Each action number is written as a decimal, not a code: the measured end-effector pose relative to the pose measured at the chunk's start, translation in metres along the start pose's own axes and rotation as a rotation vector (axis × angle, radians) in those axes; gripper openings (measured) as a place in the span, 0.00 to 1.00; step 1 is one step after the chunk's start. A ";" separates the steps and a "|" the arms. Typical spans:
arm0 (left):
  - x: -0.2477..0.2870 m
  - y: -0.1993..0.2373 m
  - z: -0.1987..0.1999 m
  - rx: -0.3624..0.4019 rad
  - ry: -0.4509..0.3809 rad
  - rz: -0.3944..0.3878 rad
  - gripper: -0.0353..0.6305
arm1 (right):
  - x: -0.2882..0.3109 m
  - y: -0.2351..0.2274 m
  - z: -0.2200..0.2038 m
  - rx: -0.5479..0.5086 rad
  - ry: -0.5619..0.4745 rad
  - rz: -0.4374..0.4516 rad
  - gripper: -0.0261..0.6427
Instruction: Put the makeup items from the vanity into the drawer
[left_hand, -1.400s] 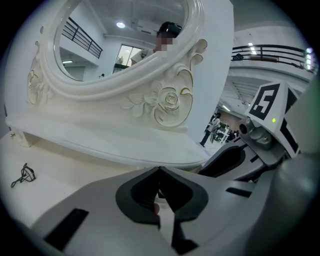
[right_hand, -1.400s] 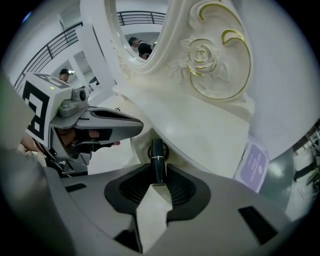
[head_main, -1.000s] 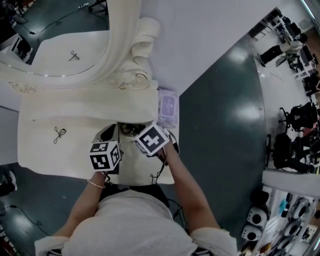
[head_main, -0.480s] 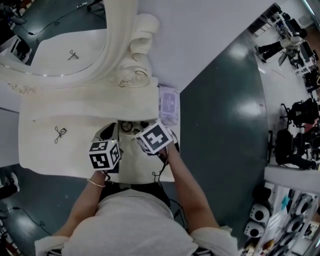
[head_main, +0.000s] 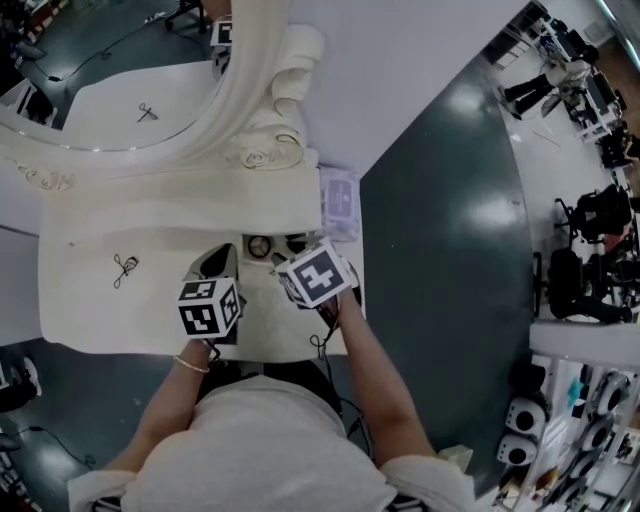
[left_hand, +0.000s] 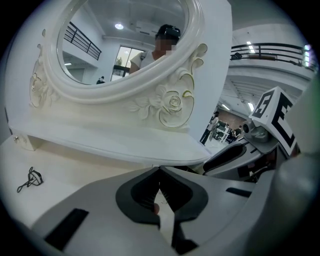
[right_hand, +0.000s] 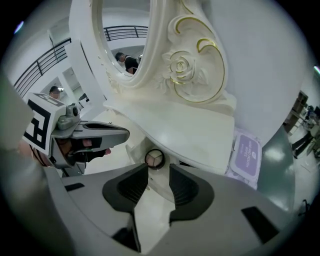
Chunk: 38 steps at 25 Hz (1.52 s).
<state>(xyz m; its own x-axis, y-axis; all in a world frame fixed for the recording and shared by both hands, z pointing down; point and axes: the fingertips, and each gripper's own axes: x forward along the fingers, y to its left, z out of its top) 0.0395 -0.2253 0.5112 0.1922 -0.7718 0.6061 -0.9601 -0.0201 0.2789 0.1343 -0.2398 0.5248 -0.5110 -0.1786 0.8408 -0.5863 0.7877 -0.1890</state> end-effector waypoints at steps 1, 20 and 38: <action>-0.003 0.001 0.000 0.006 -0.002 -0.006 0.06 | -0.002 0.004 0.002 0.012 -0.016 -0.004 0.24; -0.071 0.058 0.002 0.053 -0.078 -0.041 0.06 | -0.003 0.081 0.021 0.166 -0.232 -0.170 0.14; -0.129 0.107 -0.023 0.045 -0.095 -0.027 0.06 | 0.006 0.156 0.023 0.207 -0.320 -0.187 0.08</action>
<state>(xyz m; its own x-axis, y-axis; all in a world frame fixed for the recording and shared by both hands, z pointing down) -0.0830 -0.1131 0.4800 0.1997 -0.8271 0.5253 -0.9635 -0.0681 0.2590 0.0254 -0.1312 0.4888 -0.5339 -0.5075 0.6763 -0.7849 0.5949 -0.1732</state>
